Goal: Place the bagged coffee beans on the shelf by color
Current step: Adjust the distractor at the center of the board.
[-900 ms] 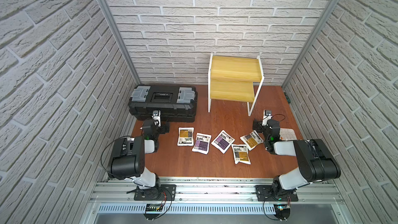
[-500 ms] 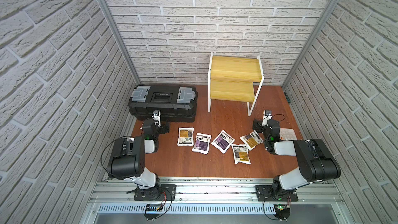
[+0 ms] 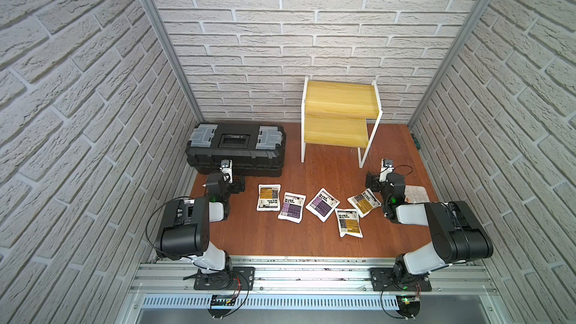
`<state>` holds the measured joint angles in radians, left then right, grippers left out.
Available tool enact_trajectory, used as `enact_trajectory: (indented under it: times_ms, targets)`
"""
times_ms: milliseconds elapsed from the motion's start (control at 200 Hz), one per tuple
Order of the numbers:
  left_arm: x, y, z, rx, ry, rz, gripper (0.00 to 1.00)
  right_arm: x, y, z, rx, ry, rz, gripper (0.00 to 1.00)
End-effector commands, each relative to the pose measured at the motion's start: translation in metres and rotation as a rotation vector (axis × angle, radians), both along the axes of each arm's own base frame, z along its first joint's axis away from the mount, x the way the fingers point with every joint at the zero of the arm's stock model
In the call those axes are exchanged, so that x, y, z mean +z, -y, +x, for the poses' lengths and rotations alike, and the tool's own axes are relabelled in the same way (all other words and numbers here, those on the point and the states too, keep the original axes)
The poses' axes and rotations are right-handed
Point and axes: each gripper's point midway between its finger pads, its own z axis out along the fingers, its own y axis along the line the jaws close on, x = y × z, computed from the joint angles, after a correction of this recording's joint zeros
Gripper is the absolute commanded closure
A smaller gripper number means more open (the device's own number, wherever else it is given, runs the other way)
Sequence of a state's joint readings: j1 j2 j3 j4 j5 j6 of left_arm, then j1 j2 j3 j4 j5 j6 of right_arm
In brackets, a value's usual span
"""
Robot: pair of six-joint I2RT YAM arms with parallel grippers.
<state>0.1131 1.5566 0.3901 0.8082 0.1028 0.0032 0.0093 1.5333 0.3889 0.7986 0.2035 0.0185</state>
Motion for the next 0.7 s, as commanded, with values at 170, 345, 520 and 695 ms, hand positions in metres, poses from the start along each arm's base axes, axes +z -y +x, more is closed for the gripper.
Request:
enact_trajectory:
  times_ms: [170, 345, 520, 695]
  targets:
    - [0.018, 0.004, 0.007, -0.020, 0.064, -0.004, 0.01, 0.025, 0.000, 0.006, -0.003, 0.084, -0.001, 0.00]
    - [0.050, -0.009, 0.005, 0.064, -0.010, -0.006, 0.02, 0.051, 0.019, 0.001, -0.177, -0.205, 0.089, 0.00]
    - [0.051, -0.007, -0.025, 0.129, -0.149, -0.098, 0.02, 0.045, 0.018, -0.014, -0.312, -0.430, 0.219, 0.00]
    - [0.064, 0.016, -0.058, 0.132, -0.186, -0.112, 0.01, 0.049, 0.001, -0.036, -0.246, -0.416, 0.310, 0.00]
